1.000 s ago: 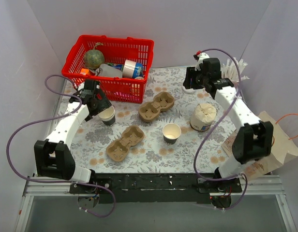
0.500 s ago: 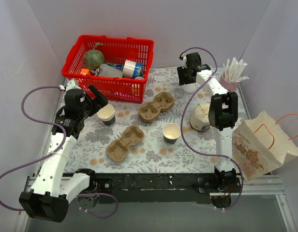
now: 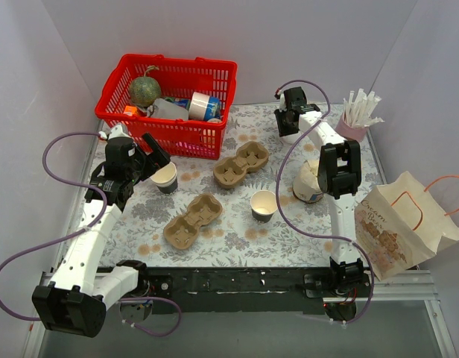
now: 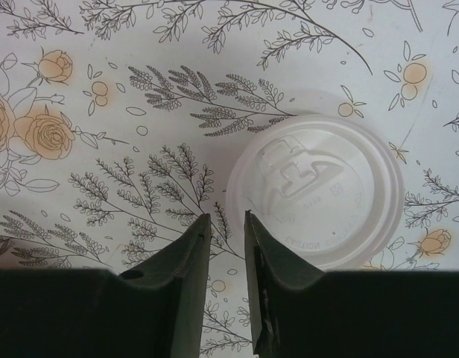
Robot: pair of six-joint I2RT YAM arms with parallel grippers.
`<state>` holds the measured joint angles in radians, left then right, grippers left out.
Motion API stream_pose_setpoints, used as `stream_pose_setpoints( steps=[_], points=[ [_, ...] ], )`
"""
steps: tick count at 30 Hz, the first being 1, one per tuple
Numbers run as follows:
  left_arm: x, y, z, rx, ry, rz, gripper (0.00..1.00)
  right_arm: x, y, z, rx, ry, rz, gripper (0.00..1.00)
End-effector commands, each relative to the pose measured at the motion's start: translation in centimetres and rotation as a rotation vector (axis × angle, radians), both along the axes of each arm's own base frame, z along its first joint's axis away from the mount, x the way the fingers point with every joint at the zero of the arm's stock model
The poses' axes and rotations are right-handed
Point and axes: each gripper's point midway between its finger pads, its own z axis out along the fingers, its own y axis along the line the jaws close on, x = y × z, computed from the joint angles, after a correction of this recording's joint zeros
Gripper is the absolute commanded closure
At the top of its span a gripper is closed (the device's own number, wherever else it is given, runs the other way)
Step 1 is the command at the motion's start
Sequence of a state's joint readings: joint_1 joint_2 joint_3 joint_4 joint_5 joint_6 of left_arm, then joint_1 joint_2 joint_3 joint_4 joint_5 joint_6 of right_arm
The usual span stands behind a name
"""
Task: Pack the takeout coffee
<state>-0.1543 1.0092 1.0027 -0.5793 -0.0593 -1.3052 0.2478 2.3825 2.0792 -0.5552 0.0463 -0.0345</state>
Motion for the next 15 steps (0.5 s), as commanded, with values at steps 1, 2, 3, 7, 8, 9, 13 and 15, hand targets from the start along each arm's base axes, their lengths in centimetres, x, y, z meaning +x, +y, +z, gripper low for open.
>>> stream_pose_setpoints(
  steps=[1,2,3,7,8,9,13,15],
  points=[
    [0.1,0.2,-0.2,0.010,-0.005,-0.002,0.02,1.4,0.0,0.8,0.013,-0.055,-0.001,0.69],
    [0.1,0.1,-0.1,0.009,-0.008,-0.003,0.02,1.4,-0.1,0.7,0.012,-0.055,-0.004,0.70],
    [0.1,0.2,-0.1,0.010,-0.005,-0.002,0.02,1.5,0.0,0.8,0.010,-0.059,-0.004,0.71],
    [0.1,0.2,0.2,0.007,-0.013,0.001,0.02,1.3,-0.3,0.2,-0.009,-0.049,-0.006,0.70],
    [0.0,0.2,0.1,0.006,-0.010,0.002,0.02,1.3,-0.4,0.0,-0.014,-0.046,-0.006,0.70],
    [0.0,0.2,0.0,0.006,-0.006,0.001,0.02,1.3,-0.5,-0.1,-0.015,-0.041,-0.008,0.70],
    [-0.1,0.2,0.1,0.004,-0.009,0.001,0.02,1.2,-0.4,-0.4,-0.013,-0.033,-0.003,0.71],
    [0.0,0.1,0.1,0.003,-0.008,-0.001,0.02,1.1,-0.4,-0.6,-0.012,-0.030,0.001,0.71]
  ],
)
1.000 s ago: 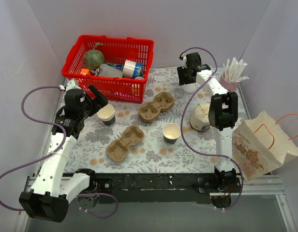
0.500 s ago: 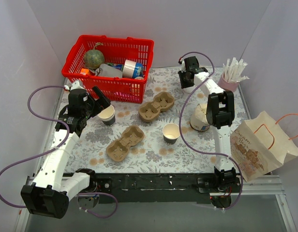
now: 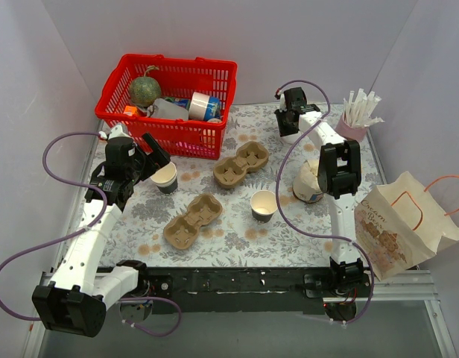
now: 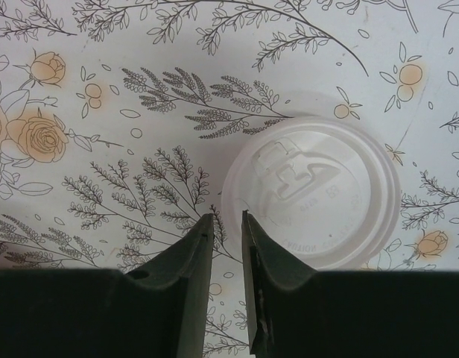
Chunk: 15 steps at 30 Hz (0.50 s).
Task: Pack the takeout coffee
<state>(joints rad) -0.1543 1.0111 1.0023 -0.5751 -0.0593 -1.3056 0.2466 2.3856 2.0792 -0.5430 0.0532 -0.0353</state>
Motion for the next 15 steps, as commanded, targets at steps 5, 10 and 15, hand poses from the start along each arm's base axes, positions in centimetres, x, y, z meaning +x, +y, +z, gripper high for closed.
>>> stream_pose_setpoints(
  steps=[5,10,15],
  points=[
    [-0.11,0.20,-0.05,0.006,-0.003,0.002,0.02,0.70,-0.40,-0.91,-0.013,-0.008,0.008,0.71],
    [-0.11,0.20,-0.16,0.007,0.000,0.002,0.02,0.67,-0.41,-1.21,-0.015,-0.004,0.010,0.80],
    [-0.06,0.11,-0.26,0.004,0.002,-0.001,0.02,0.74,-0.25,-0.50,-0.007,-0.014,0.014,0.92]
  ],
)
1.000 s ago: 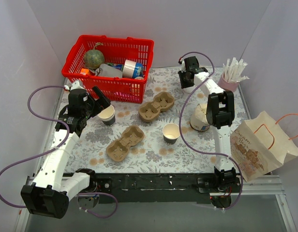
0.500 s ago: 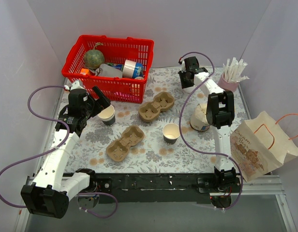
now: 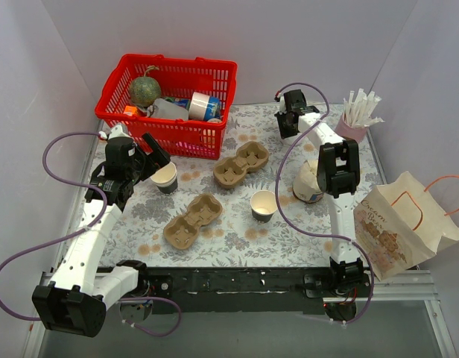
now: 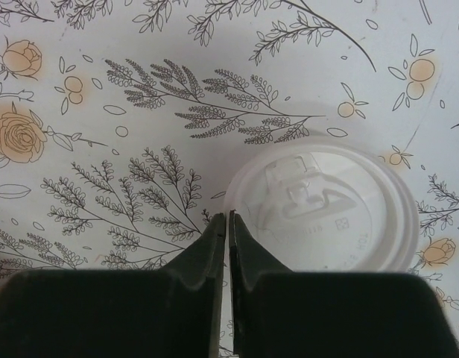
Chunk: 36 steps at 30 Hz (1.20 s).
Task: Pack the takeout coffee
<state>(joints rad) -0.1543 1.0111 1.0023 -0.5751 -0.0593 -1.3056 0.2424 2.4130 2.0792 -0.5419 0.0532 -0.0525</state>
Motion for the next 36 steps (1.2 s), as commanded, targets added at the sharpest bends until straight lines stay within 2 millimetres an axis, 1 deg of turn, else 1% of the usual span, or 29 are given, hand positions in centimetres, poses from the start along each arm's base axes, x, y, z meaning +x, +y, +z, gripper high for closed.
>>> stream_pose_setpoints(
  steps=[1,3,6,7,10,12,13,14,15,16,17,18,19,20,21,22,23,24,25,26,27,28,30,31,32,33,34,35,36],
  points=[
    [0.0,0.1,-0.3,0.003,0.002,-0.004,0.02,0.7,0.1,1.4,0.014,-0.039,0.006,0.93],
    [0.0,0.0,-0.2,0.000,0.001,-0.006,0.02,0.6,0.4,2.1,0.025,-0.046,0.016,0.99],
    [0.0,-0.3,-0.1,-0.011,-0.004,-0.020,0.02,0.3,0.6,3.6,0.046,-0.068,0.027,0.99],
    [0.0,-0.5,0.0,-0.018,-0.007,-0.025,0.02,-0.1,0.6,4.4,0.052,-0.074,0.029,0.99],
    [-0.1,-0.9,0.1,-0.034,-0.014,-0.044,0.02,-1.5,1.2,5.6,0.093,-0.070,0.059,0.99],
    [-0.2,-0.9,0.1,-0.038,-0.015,-0.042,0.02,-2.4,1.5,6.0,0.119,-0.065,0.065,0.99],
    [-0.3,-0.9,-0.1,-0.041,-0.012,-0.041,0.02,-2.8,1.5,7.2,0.133,-0.081,0.063,0.99],
    [-0.5,-1.5,-0.2,-0.060,-0.007,-0.068,0.02,-3.9,1.6,6.2,0.153,-0.050,0.069,0.99],
    [-0.5,-1.6,-0.2,-0.069,-0.008,-0.068,0.02,-4.6,1.9,6.1,0.175,-0.037,0.067,0.99],
    [-0.6,-1.6,-0.3,-0.073,-0.004,-0.069,0.02,-5.4,2.3,7.0,0.216,-0.040,0.053,0.99],
    [-0.6,-1.8,-0.4,-0.080,0.000,-0.079,0.02,-6.9,2.9,5.8,0.262,0.001,0.074,0.99],
    [-0.7,-2.0,-0.4,-0.085,0.001,-0.088,0.02,-7.7,3.5,5.7,0.303,0.015,0.074,0.99],
    [-0.8,-2.2,-0.5,-0.091,0.005,-0.095,0.02,-8.4,4.0,6.8,0.338,0.000,0.089,0.99],
    [-0.9,-2.3,-0.4,-0.096,0.002,-0.103,0.02,-9.2,4.7,7.2,0.387,0.011,0.103,0.99],
    [-1.1,-2.7,-0.4,-0.110,0.000,-0.124,0.02,-10.3,4.8,6.3,0.399,0.031,0.105,0.99],
    [-1.2,-3.0,-0.4,-0.120,-0.002,-0.138,0.02,-11.0,5.0,7.3,0.412,0.015,0.116,0.99],
    [-1.3,-3.2,-0.3,-0.126,-0.005,-0.149,0.02,-11.7,5.4,7.3,0.418,0.022,0.123,0.99],
    [-1.6,-3.7,-0.3,-0.144,-0.011,-0.173,0.02,-12.6,5.4,6.8,0.415,0.033,0.128,0.99],
    [-1.7,-3.9,-0.3,-0.155,-0.012,-0.184,0.02,-13.2,5.6,7.9,0.418,0.010,0.143,0.99],
    [-1.8,-4.2,-0.4,-0.173,-0.013,-0.194,0.02,-13.7,6.2,8.2,0.416,0.002,0.163,0.99],
    [-2.1,-5.2,-0.1,-0.207,-0.024,-0.243,0.02,-14.4,6.3,9.0,0.416,-0.015,0.174,0.99],
    [-2.3,-5.6,-0.6,-0.226,-0.015,-0.267,0.02,-14.7,6.5,9.6,0.417,-0.031,0.186,0.99],
    [-2.4,-6.8,-0.4,-0.287,-0.026,-0.309,0.02,-15.6,7.4,10.5,0.421,-0.054,0.217,0.99],
    [-3.0,-7.7,-1.1,-0.323,-0.003,-0.357,0.02,-16.1,7.6,11.5,0.426,-0.078,0.230,0.99],
    [-3.1,-8.2,-1.1,-0.346,-0.002,-0.370,0.02,-16.7,8.3,11.8,0.422,-0.087,0.260,0.99],
    [-3.0,-8.7,-0.9,-0.374,-0.016,-0.382,0.02,-17.1,8.7,12.6,0.424,-0.109,0.277,0.99],
    [-3.4,-9.5,-0.8,-0.393,-0.016,-0.414,0.02,-17.6,9.1,12.7,0.420,-0.116,0.293,0.99],
    [-3.7,-9.9,-1.2,-0.402,-0.008,-0.424,0.02,-18.1,9.7,12.9,0.413,-0.123,0.313,0.99],
    [-3.6,-10.2,-1.1,-0.408,-0.013,-0.428,0.02,-18.4,10.0,13.5,0.412,-0.136,0.325,0.99]
  ],
)
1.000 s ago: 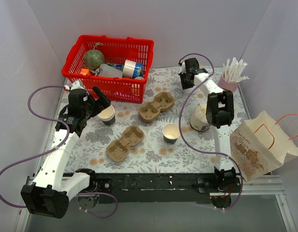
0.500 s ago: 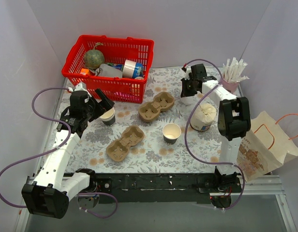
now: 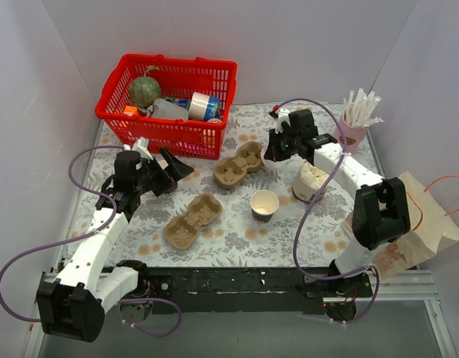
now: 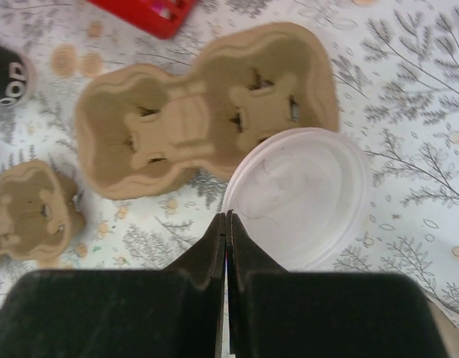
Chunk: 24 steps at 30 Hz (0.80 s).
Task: Pack the takeout coffee
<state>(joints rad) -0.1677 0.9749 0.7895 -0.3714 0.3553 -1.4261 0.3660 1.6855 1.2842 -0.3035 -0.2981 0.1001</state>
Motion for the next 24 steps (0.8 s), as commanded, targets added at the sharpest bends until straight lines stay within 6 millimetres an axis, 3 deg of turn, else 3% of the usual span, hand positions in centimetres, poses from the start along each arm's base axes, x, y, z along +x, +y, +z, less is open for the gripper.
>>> stream_pose_setpoints(
  steps=[1,3,7,11,15,17,24],
  points=[
    [-1.0,-3.3,1.9,-0.110,-0.054,-0.119,0.02,-1.0,2.4,3.7,0.037,-0.129,0.073,0.99],
    [-0.9,-3.7,2.0,-0.115,-0.056,-0.112,0.02,-2.0,3.4,4.8,0.047,-0.150,0.104,0.99],
    [-2.2,-7.6,1.9,-0.142,-0.057,-0.211,0.02,-4.2,5.3,7.2,0.070,-0.200,0.170,0.99],
    [-3.0,-9.8,1.2,-0.150,-0.022,-0.248,0.02,-8.3,8.0,9.1,0.145,-0.204,0.308,0.99],
    [-3.8,-10.4,0.6,-0.185,0.013,-0.228,0.02,-12.8,9.7,9.3,0.211,-0.189,0.421,0.99],
    [-4.8,-10.3,0.2,-0.212,0.033,-0.219,0.02,-15.4,10.9,8.3,0.223,-0.176,0.501,0.99],
    [-8.1,-8.2,-1.9,-0.272,0.090,-0.146,0.02,-21.0,13.1,6.2,0.185,-0.207,0.655,0.99]
  ],
)
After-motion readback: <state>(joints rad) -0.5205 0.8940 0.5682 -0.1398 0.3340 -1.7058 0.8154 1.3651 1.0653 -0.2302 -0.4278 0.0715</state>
